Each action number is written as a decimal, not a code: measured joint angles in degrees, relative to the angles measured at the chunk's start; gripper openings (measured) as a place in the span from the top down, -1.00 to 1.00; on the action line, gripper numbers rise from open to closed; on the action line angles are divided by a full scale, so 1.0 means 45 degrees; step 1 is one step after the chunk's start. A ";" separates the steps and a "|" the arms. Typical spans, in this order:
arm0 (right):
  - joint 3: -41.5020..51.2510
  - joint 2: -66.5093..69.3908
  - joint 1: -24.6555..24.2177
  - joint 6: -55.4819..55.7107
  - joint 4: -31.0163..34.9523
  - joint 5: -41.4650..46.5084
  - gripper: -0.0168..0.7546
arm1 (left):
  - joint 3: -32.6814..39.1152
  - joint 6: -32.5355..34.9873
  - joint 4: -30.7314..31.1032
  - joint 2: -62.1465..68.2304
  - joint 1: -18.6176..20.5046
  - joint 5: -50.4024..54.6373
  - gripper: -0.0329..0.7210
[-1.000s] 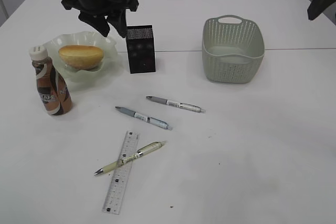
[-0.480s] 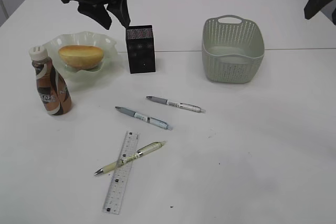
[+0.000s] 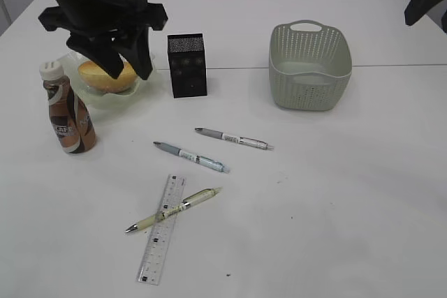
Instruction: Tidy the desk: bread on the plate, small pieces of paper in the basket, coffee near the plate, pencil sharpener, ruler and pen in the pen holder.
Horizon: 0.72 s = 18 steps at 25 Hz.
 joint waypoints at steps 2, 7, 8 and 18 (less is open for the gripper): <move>0.0000 0.0000 0.0000 0.0000 0.0000 0.0000 -0.01 | 0.0384 -0.0393 0.0432 -0.0083 -0.0455 0.0000 0.01; 0.0000 0.0000 0.0000 0.0000 0.0000 0.0000 -0.01 | 0.1140 -0.1715 0.1760 -0.0083 -0.1429 -0.0050 0.01; 0.0000 0.0000 0.0000 0.0000 0.0000 0.0000 -0.01 | 0.1336 -0.1882 0.1854 -0.0083 -0.1511 -0.0050 0.01; 0.0000 0.0000 0.0000 0.0000 0.0167 0.0000 -0.01 | 0.1835 -0.3040 0.1780 0.1187 -0.1588 -0.0316 0.01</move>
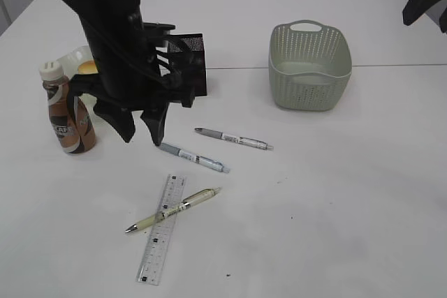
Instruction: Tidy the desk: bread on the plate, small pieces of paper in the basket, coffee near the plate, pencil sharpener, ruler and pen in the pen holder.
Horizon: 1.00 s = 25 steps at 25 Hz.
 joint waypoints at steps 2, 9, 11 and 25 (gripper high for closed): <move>0.0000 0.0000 0.0000 0.0000 0.0082 0.0000 -0.01 | 0.0000 -0.0089 -0.0249 0.0411 -0.0033 -0.0151 0.01; 0.0000 0.0000 0.0000 0.0000 0.0145 0.0000 -0.01 | 0.0000 -0.0185 -0.0319 0.1532 -0.0439 -0.1265 -0.01; 0.0000 0.0000 0.0000 0.0000 0.0145 0.0000 -0.01 | 0.0000 -0.0219 -0.0319 0.1681 -0.0439 -0.1570 -0.07; 0.0000 0.0000 0.0000 0.0000 0.0281 0.0000 -0.01 | 0.0000 -0.0245 -0.0319 0.2433 -0.0439 -0.1981 -0.34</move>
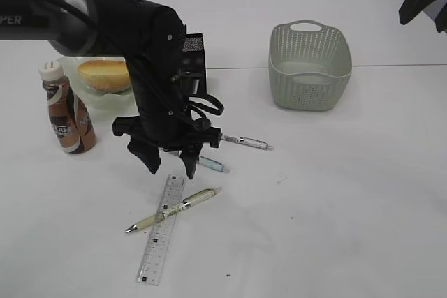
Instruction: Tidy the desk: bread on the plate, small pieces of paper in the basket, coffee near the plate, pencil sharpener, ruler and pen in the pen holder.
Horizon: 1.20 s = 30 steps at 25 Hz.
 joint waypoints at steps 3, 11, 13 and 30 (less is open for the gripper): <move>0.0000 0.0000 0.0000 0.0000 0.0019 0.0000 -0.01 | 0.0000 0.0000 0.0000 0.0104 0.0000 -0.0157 -0.34; 0.0000 0.0000 0.0000 0.0000 0.0019 -0.0018 -0.01 | 0.0000 0.0000 0.0000 0.0500 0.0000 -0.0219 -0.34; 0.0000 0.0000 0.0000 0.0000 0.0019 -0.0018 -0.01 | 0.0000 0.0000 0.0000 0.0657 0.0000 -0.0228 -0.34; 0.0000 0.0000 0.0000 0.0000 0.0019 -0.0018 -0.01 | 0.0000 0.0000 0.0000 0.0934 0.0000 -0.0503 -0.33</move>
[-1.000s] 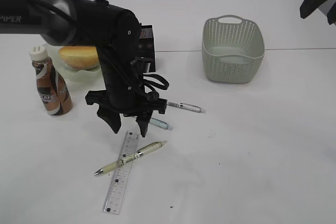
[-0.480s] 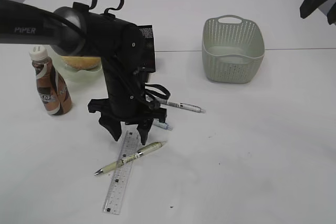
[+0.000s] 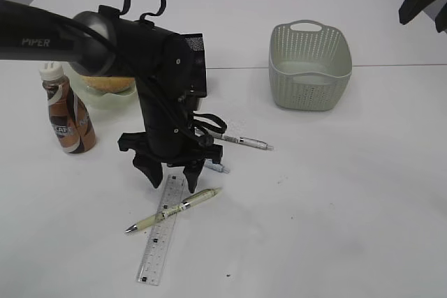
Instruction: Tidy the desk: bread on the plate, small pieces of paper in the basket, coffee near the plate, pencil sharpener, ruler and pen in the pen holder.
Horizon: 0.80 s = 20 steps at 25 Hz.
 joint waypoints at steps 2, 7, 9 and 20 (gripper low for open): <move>0.0000 0.0000 0.0000 0.0000 0.0000 0.0000 -0.01 | 0.0000 0.0000 0.0000 0.0051 0.0000 0.0000 -0.33; 0.0000 0.0000 0.0000 0.0000 0.0009 0.0000 -0.01 | 0.0000 0.0000 0.0069 0.0077 0.0000 0.0000 -0.33; 0.0000 0.0000 0.0000 0.0000 0.0009 0.0000 -0.01 | 0.0000 -0.0009 0.0190 0.0077 0.0000 0.0000 -0.33; 0.0000 0.0000 0.0000 0.0000 0.0069 0.0000 -0.01 | 0.0000 -0.0060 0.0254 0.0104 0.0127 -0.0020 -0.33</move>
